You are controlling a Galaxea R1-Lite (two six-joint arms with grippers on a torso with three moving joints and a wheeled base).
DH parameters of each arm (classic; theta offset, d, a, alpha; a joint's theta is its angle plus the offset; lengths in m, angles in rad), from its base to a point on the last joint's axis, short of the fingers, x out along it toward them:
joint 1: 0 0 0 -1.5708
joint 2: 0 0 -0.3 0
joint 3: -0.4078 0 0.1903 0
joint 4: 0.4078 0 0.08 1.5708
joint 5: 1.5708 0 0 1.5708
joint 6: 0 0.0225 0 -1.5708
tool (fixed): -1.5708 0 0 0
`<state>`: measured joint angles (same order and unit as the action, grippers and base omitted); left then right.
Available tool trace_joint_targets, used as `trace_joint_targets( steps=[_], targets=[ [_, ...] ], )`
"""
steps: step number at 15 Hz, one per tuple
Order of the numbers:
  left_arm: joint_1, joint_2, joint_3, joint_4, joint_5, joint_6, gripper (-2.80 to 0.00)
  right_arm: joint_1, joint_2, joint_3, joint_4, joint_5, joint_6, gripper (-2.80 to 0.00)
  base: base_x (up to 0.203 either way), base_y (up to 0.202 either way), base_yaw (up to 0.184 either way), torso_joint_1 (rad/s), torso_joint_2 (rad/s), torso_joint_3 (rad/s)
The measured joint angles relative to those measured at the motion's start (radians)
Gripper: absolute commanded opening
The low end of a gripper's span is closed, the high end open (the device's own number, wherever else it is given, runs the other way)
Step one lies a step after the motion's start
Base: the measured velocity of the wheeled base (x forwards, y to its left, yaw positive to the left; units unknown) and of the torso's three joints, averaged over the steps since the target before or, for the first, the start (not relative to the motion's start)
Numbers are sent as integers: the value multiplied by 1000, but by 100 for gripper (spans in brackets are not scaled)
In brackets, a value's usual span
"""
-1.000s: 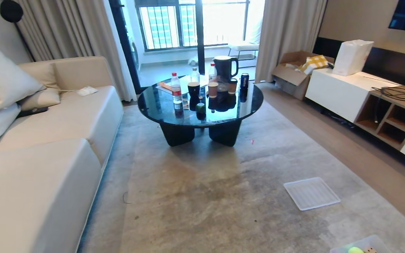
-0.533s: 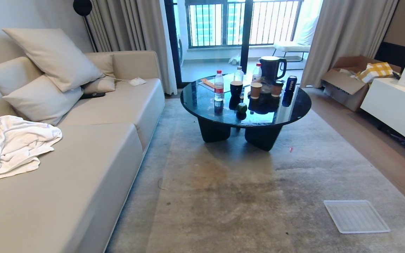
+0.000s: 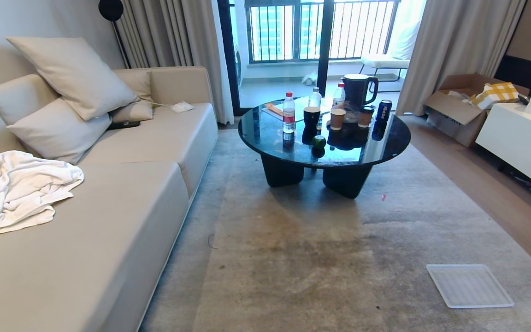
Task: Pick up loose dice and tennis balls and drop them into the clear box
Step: Pick up toys out of the box
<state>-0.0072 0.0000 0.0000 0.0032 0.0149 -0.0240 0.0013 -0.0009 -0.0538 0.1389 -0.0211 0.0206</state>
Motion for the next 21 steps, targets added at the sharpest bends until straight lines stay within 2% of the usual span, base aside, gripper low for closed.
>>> trace_joint_targets(
  steps=[21],
  targets=[
    [-1, 0, 0, -2, -4, 18, -280, 0, 0, 0, 0, 0, 1, -280, 0, 0, 0, 0, 0, 0]
  ],
)
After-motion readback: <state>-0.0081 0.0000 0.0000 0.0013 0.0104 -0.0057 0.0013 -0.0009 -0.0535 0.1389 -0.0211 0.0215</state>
